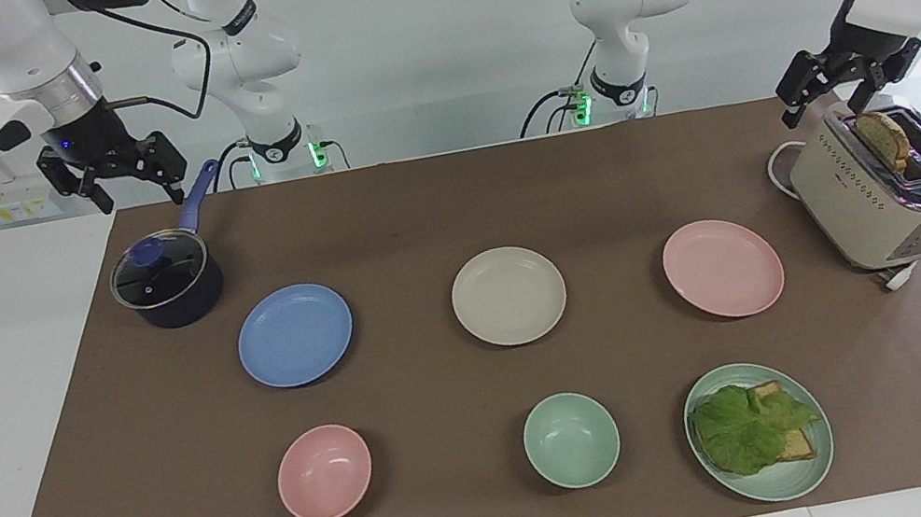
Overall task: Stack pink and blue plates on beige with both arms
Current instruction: 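Move the left gripper to the rim of the large pink bowl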
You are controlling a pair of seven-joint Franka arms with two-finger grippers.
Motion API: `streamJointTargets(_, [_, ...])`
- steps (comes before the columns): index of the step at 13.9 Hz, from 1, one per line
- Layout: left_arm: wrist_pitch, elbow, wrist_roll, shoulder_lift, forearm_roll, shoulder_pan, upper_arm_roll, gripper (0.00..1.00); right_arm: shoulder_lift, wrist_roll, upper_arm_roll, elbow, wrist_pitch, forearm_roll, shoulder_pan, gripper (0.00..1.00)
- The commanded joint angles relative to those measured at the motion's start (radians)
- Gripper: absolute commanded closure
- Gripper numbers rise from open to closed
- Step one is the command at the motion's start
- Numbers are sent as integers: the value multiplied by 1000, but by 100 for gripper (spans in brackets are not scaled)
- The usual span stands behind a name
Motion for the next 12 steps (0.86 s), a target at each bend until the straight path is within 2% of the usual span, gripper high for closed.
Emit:
streamJointTargets(1, [-14,-2,-3,-11,13,-15,10,0,-35,-22,2,-44,8,-5,-9,0])
streamJointTargets(6, [-13,-6,-9,-14,11,-9,8,0,-37,-25,1,-44,6,-5,-9,0])
streamJointTargets(12, [16,-87,-11,-37,8,-6,10,0,-37,-28,-1,-46,6,-5,-9,0])
